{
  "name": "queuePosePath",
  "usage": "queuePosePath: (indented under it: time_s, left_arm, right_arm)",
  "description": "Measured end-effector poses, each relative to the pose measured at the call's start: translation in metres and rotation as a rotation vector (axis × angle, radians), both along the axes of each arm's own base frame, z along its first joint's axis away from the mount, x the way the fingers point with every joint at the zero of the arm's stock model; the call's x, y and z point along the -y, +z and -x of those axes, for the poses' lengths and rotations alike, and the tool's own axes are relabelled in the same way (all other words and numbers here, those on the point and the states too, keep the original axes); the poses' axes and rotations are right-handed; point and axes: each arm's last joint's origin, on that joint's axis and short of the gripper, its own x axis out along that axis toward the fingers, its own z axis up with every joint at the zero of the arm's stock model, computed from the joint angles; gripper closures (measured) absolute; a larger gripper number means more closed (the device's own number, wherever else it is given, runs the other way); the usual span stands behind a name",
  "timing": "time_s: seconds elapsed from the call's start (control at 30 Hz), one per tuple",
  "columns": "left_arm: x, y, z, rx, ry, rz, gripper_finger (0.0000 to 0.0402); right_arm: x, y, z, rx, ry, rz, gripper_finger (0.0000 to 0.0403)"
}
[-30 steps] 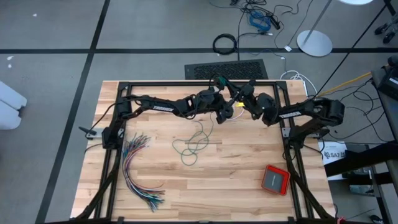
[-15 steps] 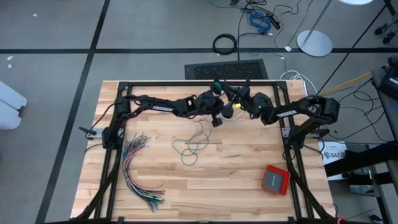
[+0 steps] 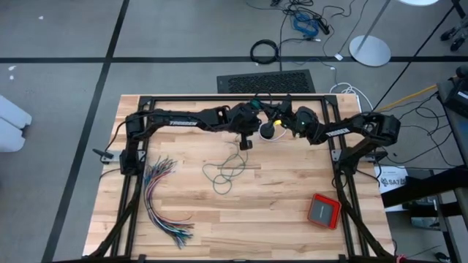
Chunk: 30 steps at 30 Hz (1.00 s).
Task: Coil cords
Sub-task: Coil the green wire onto the spool
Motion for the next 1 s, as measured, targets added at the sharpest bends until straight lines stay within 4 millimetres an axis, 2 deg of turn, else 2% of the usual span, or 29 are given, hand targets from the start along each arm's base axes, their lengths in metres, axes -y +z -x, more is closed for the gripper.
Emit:
queuePosePath:
  time_s: [0.4,0.7,1.0]
  left_arm:
    - [-0.001,0.022,0.007,-0.193,-0.055,-0.014,0.0401]
    - [0.002,0.019,0.016,-0.309,-0.105,0.015,0.0401]
    - [0.003,0.016,0.014,-0.278,-0.121,0.024,0.0401]
  right_arm:
    - [-0.001,-0.002,-0.001,-0.001,0.027,-0.032,0.0403]
    - [-0.001,-0.003,-0.001,-0.007,0.032,-0.043,0.0403]
    - [-0.001,-0.001,0.0,0.017,0.008,-0.046,0.0403]
